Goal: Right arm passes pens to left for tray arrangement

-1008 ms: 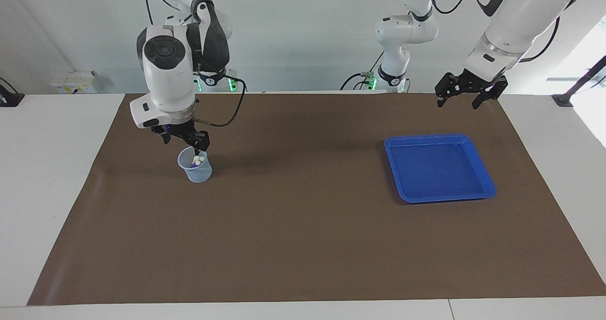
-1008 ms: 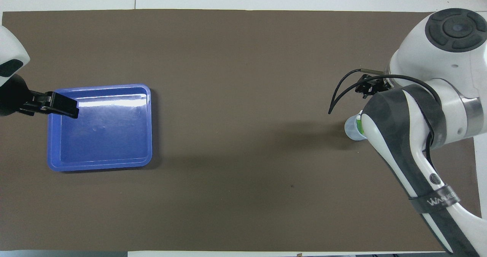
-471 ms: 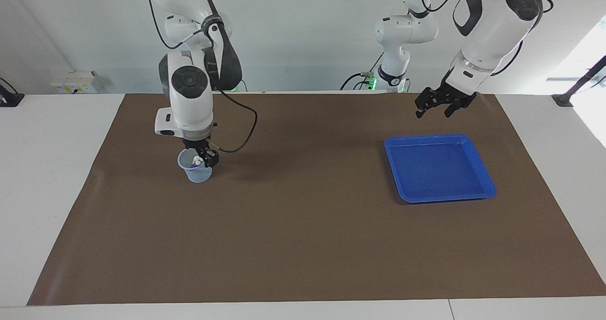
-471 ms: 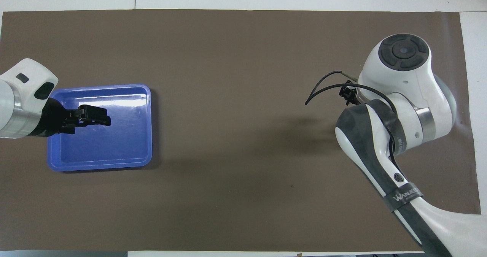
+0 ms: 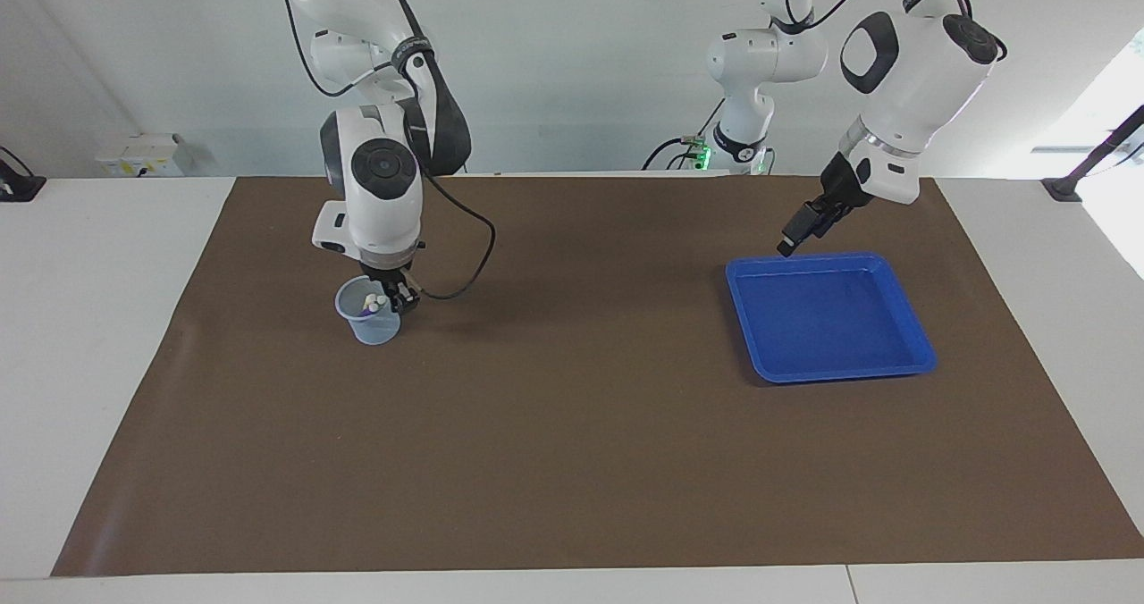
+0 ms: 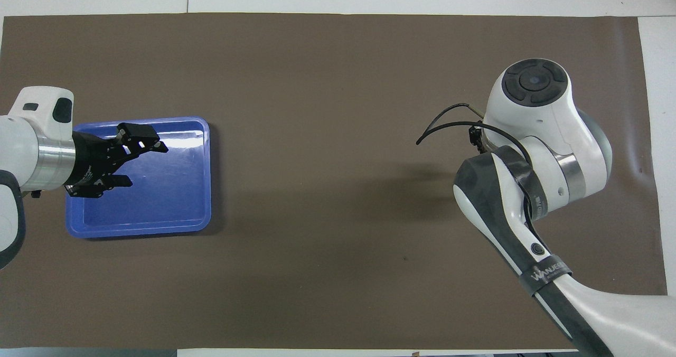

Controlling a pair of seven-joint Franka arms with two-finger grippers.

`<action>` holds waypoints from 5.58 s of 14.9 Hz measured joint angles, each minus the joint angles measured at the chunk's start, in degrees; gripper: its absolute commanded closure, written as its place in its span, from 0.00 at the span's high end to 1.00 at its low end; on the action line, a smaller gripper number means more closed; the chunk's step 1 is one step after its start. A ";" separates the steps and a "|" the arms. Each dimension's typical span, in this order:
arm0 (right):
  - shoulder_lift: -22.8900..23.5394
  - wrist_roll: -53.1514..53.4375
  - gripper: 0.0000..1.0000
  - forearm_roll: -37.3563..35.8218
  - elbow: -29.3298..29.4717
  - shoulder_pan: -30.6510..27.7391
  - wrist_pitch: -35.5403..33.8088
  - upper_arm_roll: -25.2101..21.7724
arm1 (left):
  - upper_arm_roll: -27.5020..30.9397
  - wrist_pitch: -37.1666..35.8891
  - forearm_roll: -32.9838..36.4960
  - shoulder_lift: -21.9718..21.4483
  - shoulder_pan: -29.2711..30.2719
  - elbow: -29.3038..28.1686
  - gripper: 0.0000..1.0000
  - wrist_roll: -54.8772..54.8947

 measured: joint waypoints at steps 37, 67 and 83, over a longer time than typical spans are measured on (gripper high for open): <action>-0.56 2.78 0.42 2.97 -2.11 -1.65 2.80 -0.58 | 0.41 1.03 -1.31 0.00 1.06 -1.43 1.00 -2.19; -3.30 -29.17 0.41 0.16 -6.42 -1.34 -0.47 0.62 | 0.38 1.27 -1.71 0.00 1.06 -1.77 0.00 -5.79; -3.87 -31.01 0.28 -0.56 -7.73 -1.34 3.05 0.65 | 0.40 1.97 -3.03 0.01 1.14 -2.06 1.00 -6.60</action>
